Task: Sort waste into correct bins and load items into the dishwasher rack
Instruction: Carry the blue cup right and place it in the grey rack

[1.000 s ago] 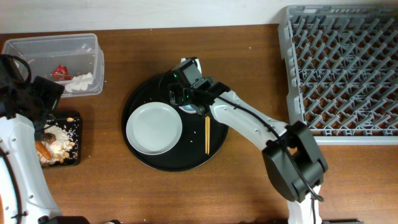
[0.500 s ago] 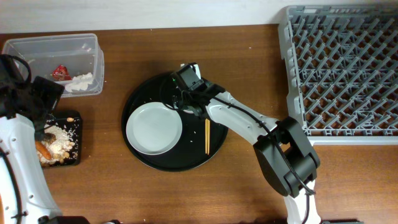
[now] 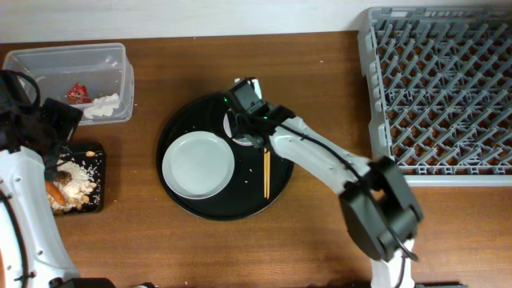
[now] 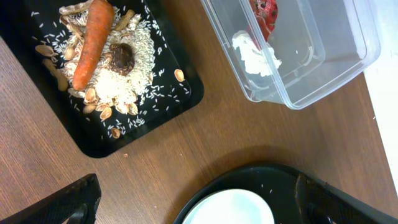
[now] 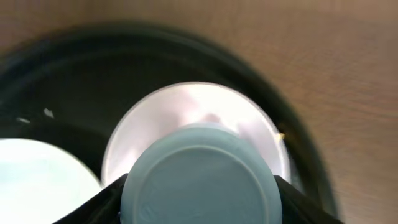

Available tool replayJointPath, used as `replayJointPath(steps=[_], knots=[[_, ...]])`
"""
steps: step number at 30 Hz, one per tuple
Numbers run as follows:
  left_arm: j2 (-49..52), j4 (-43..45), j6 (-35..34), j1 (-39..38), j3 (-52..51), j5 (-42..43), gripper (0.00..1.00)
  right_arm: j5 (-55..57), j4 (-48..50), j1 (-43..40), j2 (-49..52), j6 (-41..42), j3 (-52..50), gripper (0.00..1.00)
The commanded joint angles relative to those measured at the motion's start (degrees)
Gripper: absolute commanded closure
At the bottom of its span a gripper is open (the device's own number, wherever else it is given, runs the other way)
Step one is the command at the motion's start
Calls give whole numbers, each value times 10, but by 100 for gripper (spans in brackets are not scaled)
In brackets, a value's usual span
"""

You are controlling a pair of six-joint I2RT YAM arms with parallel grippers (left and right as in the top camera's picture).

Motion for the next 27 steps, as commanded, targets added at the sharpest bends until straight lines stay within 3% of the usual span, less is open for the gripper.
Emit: replayJointPath(steps=[1, 6, 9, 12, 17, 20, 24, 27], knots=[[1, -1, -5, 1, -2, -8, 1, 26, -12, -28, -104, 2, 19, 38], [1, -1, -5, 1, -2, -8, 1, 26, -54, -129, -214, 2, 19, 38], [1, -1, -5, 1, -2, -8, 1, 25, -96, -232, -269, -10, 19, 38], [1, -1, -5, 1, -2, -8, 1, 26, -142, -354, -296, -74, 19, 38], [1, -1, -5, 1, -2, -8, 1, 14, -168, -522, -273, -103, 19, 37], [1, -1, -5, 1, -2, -8, 1, -51, -154, -620, -237, -105, 19, 36], [1, -1, -5, 1, -2, -8, 1, -129, -124, -683, -186, -105, 19, 23], [1, -1, -5, 1, -2, -8, 1, -134, -123, -703, -145, -105, 19, 22]])
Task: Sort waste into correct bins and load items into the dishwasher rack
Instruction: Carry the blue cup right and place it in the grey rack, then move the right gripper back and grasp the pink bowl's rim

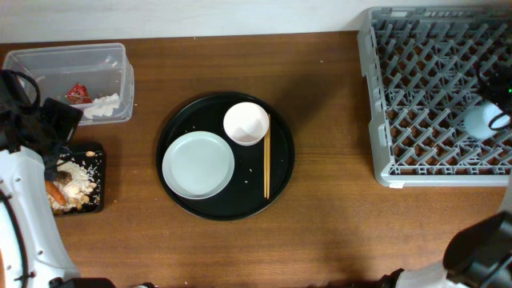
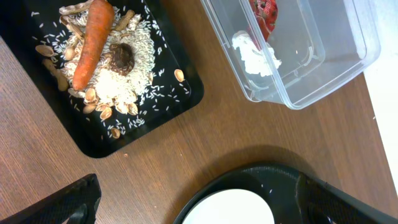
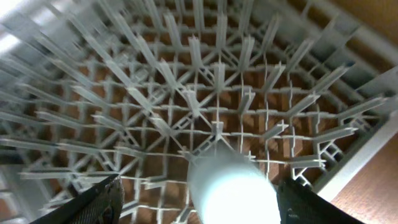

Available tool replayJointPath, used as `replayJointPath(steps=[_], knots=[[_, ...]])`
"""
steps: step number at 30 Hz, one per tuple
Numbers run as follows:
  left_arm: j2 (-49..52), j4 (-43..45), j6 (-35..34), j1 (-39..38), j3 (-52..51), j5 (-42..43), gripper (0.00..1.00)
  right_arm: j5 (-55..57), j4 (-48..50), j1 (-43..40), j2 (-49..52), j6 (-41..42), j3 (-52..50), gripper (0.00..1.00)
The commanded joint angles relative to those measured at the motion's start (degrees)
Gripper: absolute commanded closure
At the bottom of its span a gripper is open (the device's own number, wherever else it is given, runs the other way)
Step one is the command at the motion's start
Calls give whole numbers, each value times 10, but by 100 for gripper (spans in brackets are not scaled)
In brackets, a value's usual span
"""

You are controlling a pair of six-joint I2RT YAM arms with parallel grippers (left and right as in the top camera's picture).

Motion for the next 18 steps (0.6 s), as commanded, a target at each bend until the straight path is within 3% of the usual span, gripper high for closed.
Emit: replayJointPath(steps=[1, 7, 14, 17, 18], knots=[[1, -1, -5, 1, -2, -8, 1, -42, -1, -14, 46, -4, 7, 21], [1, -1, -5, 1, -2, -8, 1, -65, -9, -16, 46, -2, 7, 12], [1, -1, -5, 1, -2, -8, 1, -130, -16, 8, -47, 29, 7, 7], [1, -1, -5, 1, -2, -8, 1, -265, -18, 43, -109, 29, 7, 2], [1, -1, -5, 1, -2, -8, 1, -377, -18, 64, -136, 29, 7, 2]])
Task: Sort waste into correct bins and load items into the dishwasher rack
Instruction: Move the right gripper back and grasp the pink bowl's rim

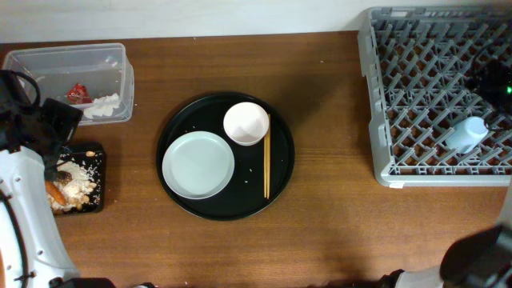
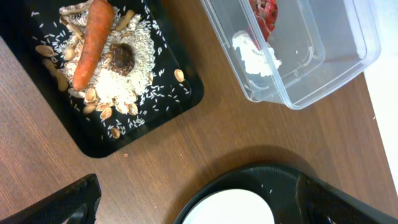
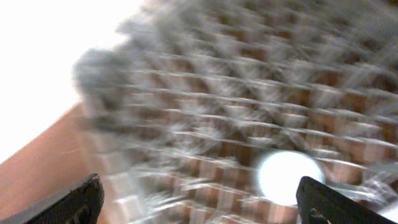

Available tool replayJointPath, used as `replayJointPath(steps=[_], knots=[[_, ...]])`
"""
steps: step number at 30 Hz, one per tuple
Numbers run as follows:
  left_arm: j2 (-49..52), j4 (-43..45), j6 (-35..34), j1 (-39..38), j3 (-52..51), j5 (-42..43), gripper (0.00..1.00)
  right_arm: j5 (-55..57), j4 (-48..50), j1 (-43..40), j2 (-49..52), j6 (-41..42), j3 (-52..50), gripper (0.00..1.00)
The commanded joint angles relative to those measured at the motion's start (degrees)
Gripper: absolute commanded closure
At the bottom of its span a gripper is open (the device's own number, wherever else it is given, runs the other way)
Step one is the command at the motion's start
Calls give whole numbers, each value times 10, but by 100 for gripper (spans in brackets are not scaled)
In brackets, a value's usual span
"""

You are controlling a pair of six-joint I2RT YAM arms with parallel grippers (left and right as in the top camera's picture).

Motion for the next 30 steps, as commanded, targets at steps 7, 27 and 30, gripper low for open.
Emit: replayJointPath(steps=[7, 27, 30], knots=[[1, -1, -5, 1, -2, -8, 1, -369, -5, 252, -123, 7, 7, 2], [1, -1, -5, 1, -2, -8, 1, 123, 59, 696, 239, 113, 7, 10], [1, -1, -5, 1, -2, -8, 1, 124, 82, 696, 261, 109, 7, 13]])
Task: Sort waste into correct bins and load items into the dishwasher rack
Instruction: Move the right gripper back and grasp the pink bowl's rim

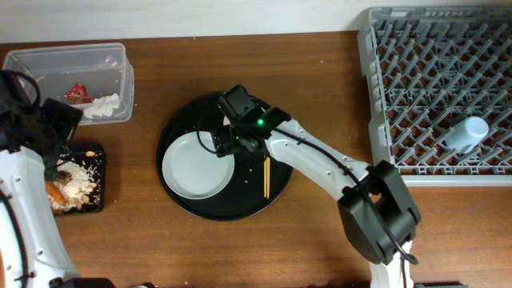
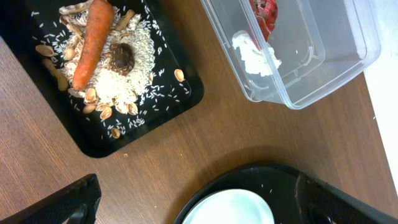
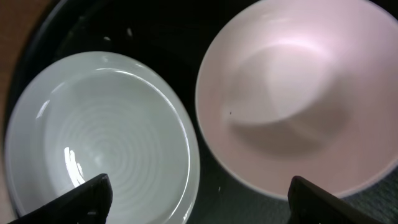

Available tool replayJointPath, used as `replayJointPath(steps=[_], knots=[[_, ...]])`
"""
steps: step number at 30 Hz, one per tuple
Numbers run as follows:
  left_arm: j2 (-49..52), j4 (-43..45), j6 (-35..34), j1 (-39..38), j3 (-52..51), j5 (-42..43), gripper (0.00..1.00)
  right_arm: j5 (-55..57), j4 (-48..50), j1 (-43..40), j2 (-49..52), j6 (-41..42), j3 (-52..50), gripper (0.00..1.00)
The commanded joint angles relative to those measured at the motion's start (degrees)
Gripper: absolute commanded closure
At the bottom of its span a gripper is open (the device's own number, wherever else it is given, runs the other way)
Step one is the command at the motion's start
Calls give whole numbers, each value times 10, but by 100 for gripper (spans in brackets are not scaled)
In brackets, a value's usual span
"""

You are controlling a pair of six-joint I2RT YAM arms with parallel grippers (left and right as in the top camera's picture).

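Note:
On the round black tray (image 1: 272, 196) lie a white plate (image 1: 196, 170), a pink-white bowl (image 3: 292, 106) and a pair of chopsticks (image 1: 266, 178). My right gripper (image 3: 198, 198) hangs open low over the gap between plate (image 3: 99, 137) and bowl, holding nothing; in the overhead view it (image 1: 237, 134) hides the bowl. A pale cup (image 1: 466, 134) lies in the grey dishwasher rack (image 1: 400, 152). My left gripper (image 2: 199, 208) is open and empty above the table near the food tray (image 2: 186, 93).
A clear bin (image 1: 120, 64) at the back left holds a red wrapper (image 1: 78, 93) and white tissue (image 1: 102, 107). The black food tray (image 1: 94, 150) carries rice, a carrot (image 2: 92, 43) and nuts. The rack fills the right side.
My right gripper was over the dishwasher rack near the cup; now it is back over the round tray, open above the bowl and plate. The cup stays in the rack. The left arm is unmoved.
My right gripper was shut on the pale cup above the bowl on the round tray. Then it held the cup over the rack. After that the cup lay in the rack with the gripper open beside it, and now the gripper is over the tray again.

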Motion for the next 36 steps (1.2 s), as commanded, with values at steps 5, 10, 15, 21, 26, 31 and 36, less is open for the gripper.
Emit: replayJointPath(steps=[5, 10, 15, 21, 26, 31, 36], knots=[[1, -1, -5, 1, -2, -8, 1, 33, 50, 1, 26, 9, 5, 24], [1, 0, -5, 1, -2, -8, 1, 54, 64, 2, 50, -1, 5, 24], [1, 0, -5, 1, -2, -8, 1, 96, 66, 2, 64, -16, 5, 28], [1, 0, -5, 1, -2, -8, 1, 96, 64, 2, 64, -16, 5, 43], [1, 0, -5, 1, -2, -8, 1, 95, 63, 2, 64, -16, 5, 53], [1, 0, -5, 1, -2, -8, 1, 96, 60, 6, 65, -41, 5, 54], [1, 0, -5, 1, -2, -8, 1, 96, 60, 16, 65, -42, 5, 67]])
